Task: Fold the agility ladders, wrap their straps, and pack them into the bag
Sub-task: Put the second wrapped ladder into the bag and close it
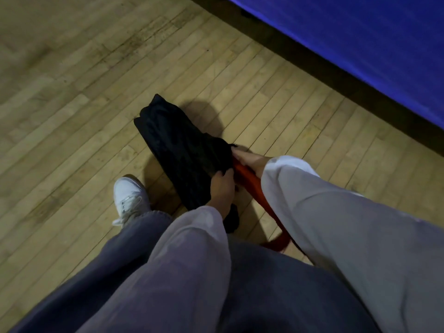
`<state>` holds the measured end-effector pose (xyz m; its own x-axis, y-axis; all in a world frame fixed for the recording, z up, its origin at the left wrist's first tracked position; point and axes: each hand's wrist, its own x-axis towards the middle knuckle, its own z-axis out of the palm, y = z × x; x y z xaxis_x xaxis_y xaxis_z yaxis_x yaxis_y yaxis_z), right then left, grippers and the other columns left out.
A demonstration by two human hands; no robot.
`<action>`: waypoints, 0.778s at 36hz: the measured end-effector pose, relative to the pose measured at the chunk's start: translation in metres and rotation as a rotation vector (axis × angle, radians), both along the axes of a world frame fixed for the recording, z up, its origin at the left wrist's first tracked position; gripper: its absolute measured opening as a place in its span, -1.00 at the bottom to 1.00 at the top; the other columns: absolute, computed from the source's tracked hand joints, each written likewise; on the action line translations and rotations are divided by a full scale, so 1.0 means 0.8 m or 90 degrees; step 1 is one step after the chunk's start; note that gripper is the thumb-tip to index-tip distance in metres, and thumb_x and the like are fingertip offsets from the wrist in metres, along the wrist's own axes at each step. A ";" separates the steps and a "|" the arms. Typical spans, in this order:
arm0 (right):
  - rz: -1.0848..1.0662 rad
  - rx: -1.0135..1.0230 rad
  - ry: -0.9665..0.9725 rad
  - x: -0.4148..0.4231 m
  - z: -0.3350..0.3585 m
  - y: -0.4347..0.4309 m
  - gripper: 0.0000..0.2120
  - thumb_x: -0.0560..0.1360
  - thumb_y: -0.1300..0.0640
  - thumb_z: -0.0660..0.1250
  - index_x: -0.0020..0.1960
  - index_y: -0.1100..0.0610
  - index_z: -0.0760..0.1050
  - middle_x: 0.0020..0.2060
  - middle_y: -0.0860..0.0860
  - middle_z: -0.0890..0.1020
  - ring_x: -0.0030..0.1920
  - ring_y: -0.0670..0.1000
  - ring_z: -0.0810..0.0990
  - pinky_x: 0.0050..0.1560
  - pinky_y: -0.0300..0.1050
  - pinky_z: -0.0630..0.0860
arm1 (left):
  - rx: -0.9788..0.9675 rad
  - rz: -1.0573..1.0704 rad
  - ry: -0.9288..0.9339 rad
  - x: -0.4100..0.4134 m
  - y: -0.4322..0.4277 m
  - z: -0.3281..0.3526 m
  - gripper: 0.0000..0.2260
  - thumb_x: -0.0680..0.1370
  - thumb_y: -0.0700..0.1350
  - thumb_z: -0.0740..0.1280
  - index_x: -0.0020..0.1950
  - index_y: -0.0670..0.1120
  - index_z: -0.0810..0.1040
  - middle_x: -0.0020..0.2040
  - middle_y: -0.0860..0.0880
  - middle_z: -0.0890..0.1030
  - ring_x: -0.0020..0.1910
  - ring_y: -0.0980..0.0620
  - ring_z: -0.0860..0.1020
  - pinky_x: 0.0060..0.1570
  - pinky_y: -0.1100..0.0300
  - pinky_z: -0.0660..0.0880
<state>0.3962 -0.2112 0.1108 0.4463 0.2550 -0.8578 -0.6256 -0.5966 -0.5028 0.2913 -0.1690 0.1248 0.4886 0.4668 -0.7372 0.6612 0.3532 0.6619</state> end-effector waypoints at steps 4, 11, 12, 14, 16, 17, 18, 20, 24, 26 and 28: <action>-0.012 -0.009 -0.025 0.002 0.000 0.006 -0.65 0.65 0.21 0.13 0.39 0.34 0.34 0.14 0.23 0.54 0.14 0.21 0.53 0.34 0.06 0.38 | -0.081 -0.015 0.025 0.006 0.001 -0.005 -0.55 0.60 0.09 0.23 0.41 -0.11 0.30 0.23 -0.14 0.47 0.12 -0.11 0.51 0.09 0.01 0.49; 0.081 -0.040 -0.025 -0.007 -0.010 0.009 -0.64 0.61 0.13 0.25 0.32 0.30 0.41 0.11 0.21 0.56 0.00 0.10 0.51 0.09 0.00 0.50 | -0.198 0.104 -0.020 0.000 0.018 -0.010 -0.57 0.49 -0.18 0.39 0.31 -0.27 0.39 0.04 -0.24 0.60 -0.16 -0.13 0.61 -0.36 0.14 0.53; 0.113 -0.044 -0.075 -0.007 -0.015 0.010 -0.67 0.59 0.17 0.25 0.31 0.29 0.43 0.13 0.22 0.54 -0.02 0.09 0.51 0.07 -0.03 0.51 | -0.172 0.100 0.004 -0.001 0.018 -0.011 -0.56 0.48 -0.22 0.38 0.30 -0.26 0.35 -0.01 -0.23 0.57 -0.24 -0.09 0.57 -0.40 0.15 0.49; 0.143 -0.074 -0.147 -0.005 -0.021 0.009 -0.72 0.58 0.28 0.22 0.28 0.29 0.43 0.16 0.21 0.50 0.00 0.12 0.54 -0.01 -0.13 0.49 | -0.146 0.093 0.034 -0.006 0.017 -0.013 -0.56 0.47 -0.22 0.38 0.28 -0.20 0.30 -0.07 -0.20 0.51 -0.29 -0.05 0.50 -0.39 0.14 0.44; 0.149 -0.115 -0.207 0.002 -0.028 0.004 -0.61 0.57 0.25 0.25 0.37 0.32 0.34 0.30 0.24 0.45 0.24 0.23 0.48 0.21 -0.05 0.45 | -0.130 0.089 0.047 -0.013 0.014 -0.014 -0.57 0.45 -0.16 0.40 0.24 -0.17 0.31 -0.06 -0.20 0.50 -0.27 -0.07 0.50 -0.36 0.13 0.45; 0.126 -0.120 -0.203 0.004 -0.030 0.002 -0.49 0.55 0.19 0.30 0.43 0.32 0.26 0.37 0.25 0.39 0.33 0.27 0.42 0.31 0.05 0.40 | -0.121 0.081 0.046 -0.017 0.014 -0.015 -0.58 0.44 -0.14 0.40 0.22 -0.17 0.33 -0.05 -0.21 0.51 -0.26 -0.08 0.50 -0.37 0.13 0.46; 0.104 -0.109 -0.194 0.005 -0.035 0.001 -0.40 0.54 0.14 0.34 0.47 0.31 0.19 0.40 0.25 0.35 0.36 0.27 0.38 0.34 0.11 0.38 | -0.111 0.071 0.043 -0.021 0.014 -0.017 -0.59 0.43 -0.13 0.41 0.20 -0.16 0.34 -0.04 -0.21 0.52 -0.26 -0.08 0.51 -0.39 0.15 0.46; 0.068 -0.067 -0.191 0.006 -0.036 0.004 -0.52 0.53 0.18 0.35 0.39 0.25 0.31 0.26 0.21 0.48 0.22 0.19 0.49 0.16 -0.04 0.49 | -0.085 0.047 0.035 -0.025 0.016 -0.018 -0.61 0.44 -0.13 0.41 0.18 -0.14 0.34 -0.06 -0.21 0.52 -0.28 -0.06 0.51 -0.44 0.18 0.44; 0.022 -0.076 -0.327 0.004 -0.035 0.014 -0.86 0.52 0.22 0.31 -0.20 0.24 0.53 -0.32 0.09 0.51 -0.23 0.05 0.49 -0.40 -0.25 0.34 | -0.086 0.061 0.025 -0.023 0.025 -0.013 -0.62 0.42 -0.12 0.44 0.15 -0.15 0.37 -0.15 -0.16 0.52 -0.33 -0.04 0.50 -0.44 0.18 0.45; 0.033 -0.077 -0.389 0.003 -0.031 0.018 -0.92 0.54 0.20 0.30 -0.11 0.16 0.55 -0.24 0.09 0.53 -0.18 0.04 0.48 -0.35 -0.17 0.31 | -0.087 0.106 0.029 -0.021 0.032 -0.015 -0.58 0.39 -0.10 0.46 0.16 -0.17 0.40 -0.14 -0.17 0.53 -0.32 -0.06 0.51 -0.44 0.18 0.44; 0.092 -0.063 -0.448 -0.004 -0.015 0.022 -0.89 0.59 0.18 0.24 -0.09 0.12 0.51 -0.20 0.06 0.52 -0.15 0.02 0.47 -0.32 -0.15 0.25 | -0.066 0.167 0.033 -0.017 0.037 -0.013 -0.50 0.35 -0.07 0.47 0.20 -0.21 0.40 -0.08 -0.20 0.55 -0.27 -0.10 0.55 -0.43 0.17 0.44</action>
<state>0.3928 -0.1939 0.0984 0.8689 0.2891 -0.4017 -0.0855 -0.7118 -0.6972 0.2775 -0.1396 0.1144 0.3215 0.4926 -0.8087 0.5701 0.5812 0.5807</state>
